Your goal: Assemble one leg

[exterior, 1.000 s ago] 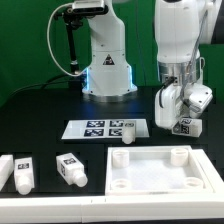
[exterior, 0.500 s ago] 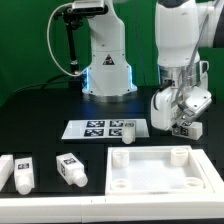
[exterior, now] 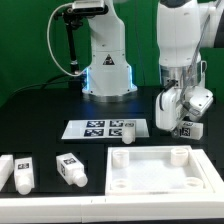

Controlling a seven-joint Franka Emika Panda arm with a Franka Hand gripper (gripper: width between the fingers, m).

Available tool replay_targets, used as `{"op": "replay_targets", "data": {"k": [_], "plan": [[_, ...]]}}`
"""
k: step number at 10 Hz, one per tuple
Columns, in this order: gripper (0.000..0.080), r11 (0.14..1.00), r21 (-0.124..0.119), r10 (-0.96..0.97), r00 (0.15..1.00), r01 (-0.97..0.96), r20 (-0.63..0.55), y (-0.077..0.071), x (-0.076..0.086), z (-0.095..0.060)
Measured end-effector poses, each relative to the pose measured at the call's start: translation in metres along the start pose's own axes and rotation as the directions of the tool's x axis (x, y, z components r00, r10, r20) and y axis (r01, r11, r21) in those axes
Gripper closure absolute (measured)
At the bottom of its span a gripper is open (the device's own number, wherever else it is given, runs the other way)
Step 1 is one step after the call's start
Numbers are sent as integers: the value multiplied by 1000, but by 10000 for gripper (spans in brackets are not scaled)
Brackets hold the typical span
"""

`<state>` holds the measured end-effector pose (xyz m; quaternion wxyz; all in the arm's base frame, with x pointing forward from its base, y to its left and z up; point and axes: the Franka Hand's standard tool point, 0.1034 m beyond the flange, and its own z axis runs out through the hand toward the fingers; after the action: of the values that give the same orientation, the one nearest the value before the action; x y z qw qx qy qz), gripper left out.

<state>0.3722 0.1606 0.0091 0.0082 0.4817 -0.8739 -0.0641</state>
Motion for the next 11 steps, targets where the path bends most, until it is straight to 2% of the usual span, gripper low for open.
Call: {"op": "replay_targets", "data": {"k": [1, 3, 5, 6, 8, 9, 10, 11], "plan": [[164, 998, 3, -55, 998, 55, 14, -1, -2, -6], [154, 984, -30, -176, 983, 178, 47, 4, -18, -31], [150, 890, 9, -456, 888, 457, 50, 2, -31, -48], [150, 846, 16, -533, 845, 533, 43, 4, -35, -50], [150, 781, 18, -624, 780, 624, 37, 3, -32, -48], [150, 722, 21, -692, 721, 691, 34, 2, -32, -48], [150, 654, 24, -757, 653, 757, 32, 2, -32, -48], [150, 519, 34, -855, 519, 854, 27, -2, -32, -50]]}}
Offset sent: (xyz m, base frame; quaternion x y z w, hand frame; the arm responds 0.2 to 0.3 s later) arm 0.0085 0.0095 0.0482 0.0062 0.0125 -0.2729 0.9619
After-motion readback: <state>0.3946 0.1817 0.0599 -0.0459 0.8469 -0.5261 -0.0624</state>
